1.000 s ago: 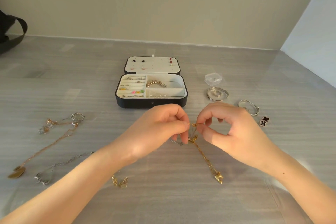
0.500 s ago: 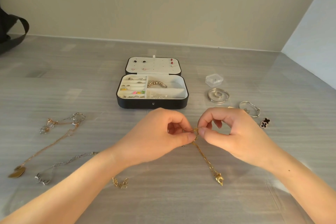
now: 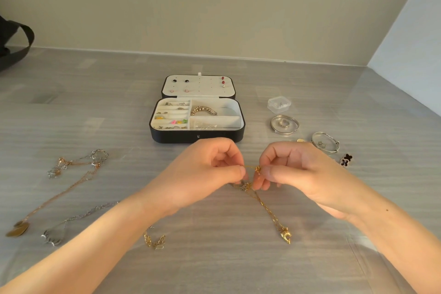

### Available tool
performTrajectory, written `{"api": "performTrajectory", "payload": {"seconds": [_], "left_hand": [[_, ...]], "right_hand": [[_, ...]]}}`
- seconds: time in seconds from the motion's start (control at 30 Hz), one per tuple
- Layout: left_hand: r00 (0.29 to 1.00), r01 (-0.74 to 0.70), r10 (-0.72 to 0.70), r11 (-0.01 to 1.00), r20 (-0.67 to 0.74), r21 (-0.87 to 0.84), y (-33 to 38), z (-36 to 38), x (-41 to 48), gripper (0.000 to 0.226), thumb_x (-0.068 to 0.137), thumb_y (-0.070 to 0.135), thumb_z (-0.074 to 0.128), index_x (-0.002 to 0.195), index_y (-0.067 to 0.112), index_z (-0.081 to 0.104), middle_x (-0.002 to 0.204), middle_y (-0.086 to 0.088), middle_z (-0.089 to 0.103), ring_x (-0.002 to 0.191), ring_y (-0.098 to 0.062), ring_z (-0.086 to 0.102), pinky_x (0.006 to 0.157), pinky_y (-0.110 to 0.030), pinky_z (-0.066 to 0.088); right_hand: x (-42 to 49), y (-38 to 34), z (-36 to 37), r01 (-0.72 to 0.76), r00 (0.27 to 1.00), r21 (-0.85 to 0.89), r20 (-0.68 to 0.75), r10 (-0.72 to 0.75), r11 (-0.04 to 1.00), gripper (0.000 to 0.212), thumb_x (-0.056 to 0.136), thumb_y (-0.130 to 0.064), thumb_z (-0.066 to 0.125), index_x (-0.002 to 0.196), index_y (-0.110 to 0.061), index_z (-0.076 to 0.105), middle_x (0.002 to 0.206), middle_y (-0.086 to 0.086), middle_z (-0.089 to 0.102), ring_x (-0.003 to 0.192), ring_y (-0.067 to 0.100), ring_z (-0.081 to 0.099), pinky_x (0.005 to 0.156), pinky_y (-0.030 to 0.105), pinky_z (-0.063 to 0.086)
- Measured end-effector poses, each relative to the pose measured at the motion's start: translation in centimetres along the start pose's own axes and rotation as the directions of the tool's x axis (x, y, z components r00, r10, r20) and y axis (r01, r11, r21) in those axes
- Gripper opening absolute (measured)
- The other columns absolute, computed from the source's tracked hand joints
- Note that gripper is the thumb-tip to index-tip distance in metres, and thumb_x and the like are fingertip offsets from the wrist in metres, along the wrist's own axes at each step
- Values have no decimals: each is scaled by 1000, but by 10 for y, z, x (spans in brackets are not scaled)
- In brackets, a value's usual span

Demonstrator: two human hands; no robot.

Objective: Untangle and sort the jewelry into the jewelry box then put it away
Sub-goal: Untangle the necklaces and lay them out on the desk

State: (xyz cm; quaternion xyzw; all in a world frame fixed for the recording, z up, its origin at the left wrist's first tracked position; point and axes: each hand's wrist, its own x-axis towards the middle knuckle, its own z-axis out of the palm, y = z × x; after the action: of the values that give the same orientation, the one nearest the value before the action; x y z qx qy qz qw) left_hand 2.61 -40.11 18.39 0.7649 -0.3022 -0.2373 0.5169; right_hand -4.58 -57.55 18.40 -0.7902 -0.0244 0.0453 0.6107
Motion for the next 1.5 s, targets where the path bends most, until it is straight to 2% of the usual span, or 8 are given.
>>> {"api": "performTrajectory", "payload": {"seconds": [0.37, 0.6, 0.8, 0.9, 1.03, 1.13, 1.33, 1.5], "left_hand": [[997, -22, 20, 999, 76, 32, 1, -2, -2, 10, 85, 5, 59, 78, 11, 55, 67, 3, 65, 64, -10, 56, 70, -29, 50], [976, -128, 120, 991, 181, 34, 1, -7, -4, 3, 78, 20, 60, 76, 19, 57, 71, 8, 63, 72, -10, 56, 73, -35, 47], [935, -179, 127, 975, 332, 131, 4, -21, -8, 7, 74, 23, 65, 72, 29, 62, 71, 17, 60, 70, -1, 53, 68, -12, 37], [890, -217, 96, 949, 446, 228, 5, -27, -13, 13, 72, 19, 73, 69, 29, 66, 73, 16, 60, 71, -3, 56, 70, -5, 33], [851, -231, 9, 904, 525, 359, 3, -30, -18, 12, 71, 16, 78, 70, 25, 70, 84, 8, 62, 82, -9, 60, 83, -24, 42], [821, -243, -51, 870, 569, 429, 3, -29, -20, 15, 71, 14, 77, 76, 28, 73, 90, 10, 61, 90, -11, 58, 87, -28, 43], [821, -236, -53, 875, 569, 422, -1, -34, -27, 15, 77, 16, 71, 84, 30, 74, 90, 11, 62, 85, -10, 57, 78, -17, 43], [915, -148, -64, 865, 397, 479, -9, -39, -34, 8, 84, 28, 65, 87, 33, 70, 77, 17, 68, 75, -3, 59, 66, -11, 41]], "right_hand": [[0, 3, -3, 55, 993, -285, -86, -83, 957, 5, 76, -30, 65, 73, -26, 68, 80, -4, 69, 73, 13, 58, 72, 31, 46], [3, 10, 11, 167, 980, -540, -3, -200, 825, 12, 75, -35, 68, 75, -45, 61, 82, -26, 61, 79, 1, 53, 69, 9, 34], [-5, 8, 2, 136, 990, -501, 49, -129, 855, 13, 69, -49, 59, 75, -39, 64, 83, -16, 64, 80, 11, 55, 69, 23, 41], [-11, 5, 4, 142, 987, -636, 35, -155, 759, 5, 74, -41, 66, 74, -38, 62, 82, -20, 63, 84, 3, 53, 70, 13, 35], [-23, 5, 13, 97, 990, -819, 20, -140, 565, 14, 76, -45, 68, 79, -34, 59, 81, -17, 55, 82, 1, 48, 75, 19, 37], [-36, 3, 15, 9, 998, -817, -31, -61, 576, 16, 81, -43, 63, 72, -35, 53, 76, -14, 54, 73, 0, 48, 68, 16, 38], [-51, 0, 10, -82, 996, -835, -59, 59, 545, 20, 85, -40, 59, 68, -35, 49, 73, -12, 51, 67, 1, 46, 63, 15, 36], [-57, -9, -1, -115, 988, -890, -55, 145, 442, 14, 85, -41, 58, 76, -31, 57, 72, -14, 51, 70, 0, 47, 67, 18, 37]]}}
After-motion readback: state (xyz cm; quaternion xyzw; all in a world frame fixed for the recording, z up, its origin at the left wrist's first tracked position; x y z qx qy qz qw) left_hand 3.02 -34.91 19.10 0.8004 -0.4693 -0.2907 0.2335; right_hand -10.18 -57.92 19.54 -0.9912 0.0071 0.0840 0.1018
